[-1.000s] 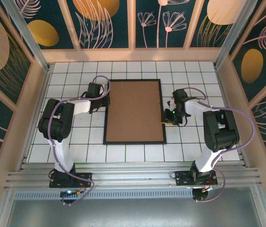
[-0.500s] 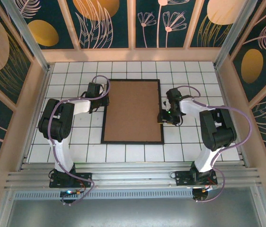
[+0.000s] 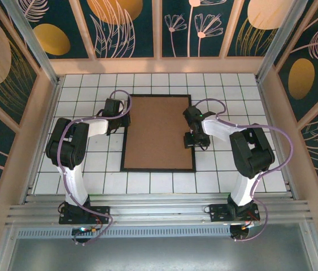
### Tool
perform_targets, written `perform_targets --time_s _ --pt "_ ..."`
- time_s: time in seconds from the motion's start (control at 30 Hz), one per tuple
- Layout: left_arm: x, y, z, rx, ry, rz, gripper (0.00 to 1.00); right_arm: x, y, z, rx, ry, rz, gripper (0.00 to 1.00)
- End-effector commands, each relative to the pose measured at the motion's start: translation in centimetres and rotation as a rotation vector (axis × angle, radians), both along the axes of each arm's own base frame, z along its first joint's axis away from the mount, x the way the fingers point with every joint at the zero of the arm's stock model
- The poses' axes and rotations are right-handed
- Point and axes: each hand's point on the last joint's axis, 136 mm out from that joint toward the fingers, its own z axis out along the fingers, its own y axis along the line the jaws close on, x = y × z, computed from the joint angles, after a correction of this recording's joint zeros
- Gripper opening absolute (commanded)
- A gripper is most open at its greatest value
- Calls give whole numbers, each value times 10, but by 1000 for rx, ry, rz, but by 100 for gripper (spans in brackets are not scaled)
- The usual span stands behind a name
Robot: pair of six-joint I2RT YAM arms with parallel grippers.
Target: Put the photo into the frame
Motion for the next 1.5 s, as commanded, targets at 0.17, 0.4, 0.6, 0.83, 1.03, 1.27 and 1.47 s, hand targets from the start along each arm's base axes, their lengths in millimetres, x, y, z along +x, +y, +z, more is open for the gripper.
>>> perform_targets --time_s 0.17,0.4,0.6,0.83,1.03,1.27,1.47 --pt "-30 -6 -27 20 124 -52 16 44 22 45 428 -131 -73 58" --pt "-30 -5 -26 26 124 -50 16 95 12 25 497 -161 -116 56" --pt "-27 -7 -22 20 116 -50 18 113 16 5 484 -140 -98 47" --pt "-16 1 -4 24 71 11 41 104 3 -8 408 -121 -104 32" --pt "8 12 17 -70 37 55 53 101 1 -12 398 -118 -102 29" --pt "35 16 14 -95 48 57 47 102 1 -12 396 -118 -91 27" --pt "55 13 3 -74 76 38 35 104 1 -12 394 -119 -83 27"
